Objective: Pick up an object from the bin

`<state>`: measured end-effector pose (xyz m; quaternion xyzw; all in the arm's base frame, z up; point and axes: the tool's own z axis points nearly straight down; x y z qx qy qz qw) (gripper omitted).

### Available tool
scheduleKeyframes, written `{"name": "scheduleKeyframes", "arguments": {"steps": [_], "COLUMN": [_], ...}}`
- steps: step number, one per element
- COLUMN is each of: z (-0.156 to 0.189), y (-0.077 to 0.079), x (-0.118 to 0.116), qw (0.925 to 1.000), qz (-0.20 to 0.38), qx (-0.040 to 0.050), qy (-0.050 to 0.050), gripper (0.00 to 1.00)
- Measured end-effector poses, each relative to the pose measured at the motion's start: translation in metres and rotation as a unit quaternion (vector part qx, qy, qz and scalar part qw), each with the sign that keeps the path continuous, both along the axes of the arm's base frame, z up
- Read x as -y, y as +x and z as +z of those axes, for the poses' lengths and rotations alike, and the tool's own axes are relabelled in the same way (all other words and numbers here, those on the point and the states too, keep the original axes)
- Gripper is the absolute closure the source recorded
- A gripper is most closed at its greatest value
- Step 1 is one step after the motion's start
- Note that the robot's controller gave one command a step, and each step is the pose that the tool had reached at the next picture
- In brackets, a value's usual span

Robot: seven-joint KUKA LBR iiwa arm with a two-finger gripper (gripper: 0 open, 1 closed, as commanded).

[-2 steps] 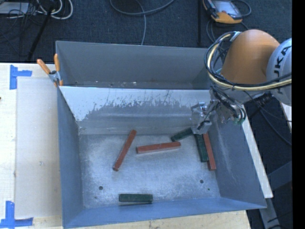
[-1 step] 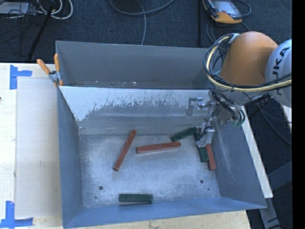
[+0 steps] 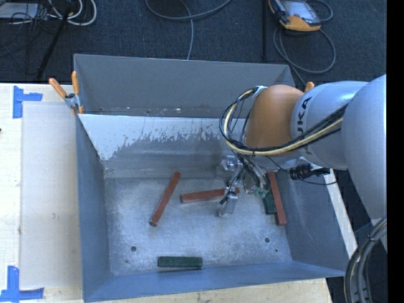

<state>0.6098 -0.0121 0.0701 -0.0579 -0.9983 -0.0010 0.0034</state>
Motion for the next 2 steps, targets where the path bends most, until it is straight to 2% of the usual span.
{"name": "scheduleKeyframes", "arguments": {"steps": [1, 2], "z": [0.004, 0.089], "y": [0.002, 0.002], "x": [0.001, 0.0], "qw": [1.0, 0.9989], "qz": [0.001, 0.045], "qx": [0.0031, 0.0072], "qy": [-0.001, -0.002], "gripper": [1.0, 1.0]}}
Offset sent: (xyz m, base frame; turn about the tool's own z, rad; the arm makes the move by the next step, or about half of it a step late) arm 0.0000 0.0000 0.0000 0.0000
